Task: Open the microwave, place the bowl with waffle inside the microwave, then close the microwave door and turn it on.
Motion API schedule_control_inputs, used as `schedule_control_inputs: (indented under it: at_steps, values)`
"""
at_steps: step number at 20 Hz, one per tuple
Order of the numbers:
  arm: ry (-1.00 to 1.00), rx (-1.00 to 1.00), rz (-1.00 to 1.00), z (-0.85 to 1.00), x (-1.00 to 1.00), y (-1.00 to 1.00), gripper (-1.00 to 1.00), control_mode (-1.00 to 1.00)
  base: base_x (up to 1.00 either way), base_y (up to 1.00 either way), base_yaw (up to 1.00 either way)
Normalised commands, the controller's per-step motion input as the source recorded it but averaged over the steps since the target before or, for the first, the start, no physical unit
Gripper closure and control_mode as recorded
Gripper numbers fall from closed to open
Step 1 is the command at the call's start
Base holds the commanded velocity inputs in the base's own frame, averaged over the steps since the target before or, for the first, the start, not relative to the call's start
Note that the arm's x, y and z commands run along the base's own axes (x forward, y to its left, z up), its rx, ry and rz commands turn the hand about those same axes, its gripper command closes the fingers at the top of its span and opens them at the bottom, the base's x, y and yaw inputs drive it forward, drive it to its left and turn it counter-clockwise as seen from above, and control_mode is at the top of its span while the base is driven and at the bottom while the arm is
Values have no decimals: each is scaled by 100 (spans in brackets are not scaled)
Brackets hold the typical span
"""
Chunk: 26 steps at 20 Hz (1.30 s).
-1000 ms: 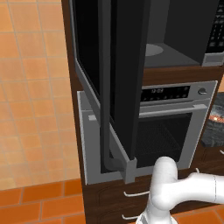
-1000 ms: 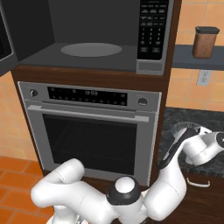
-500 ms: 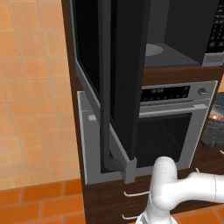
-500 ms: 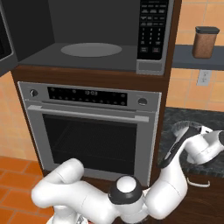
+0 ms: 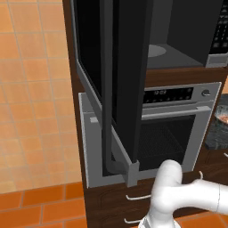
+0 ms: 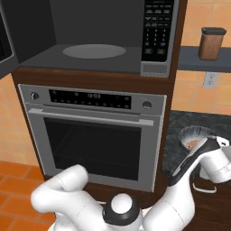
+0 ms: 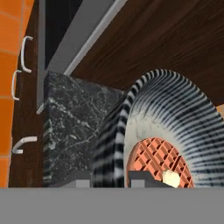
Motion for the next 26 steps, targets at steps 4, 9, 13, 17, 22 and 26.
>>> schedule_control_inputs:
  at_steps: [4,9,13,17,22,26]
  values:
    - [-8,-1,0,38,-100,0,100,-100,0,0,0]
    - [-13,-4,0,64,-88,10,100,-100,0,0,0]
    - [-6,-10,0,78,-42,51,100,-100,0,0,0]
    - [0,-16,0,60,-49,60,100,-100,0,0,0]
    - [0,-14,-3,50,-70,29,100,-100,0,0,0]
    - [0,-2,-2,49,-77,18,100,-100,0,0,0]
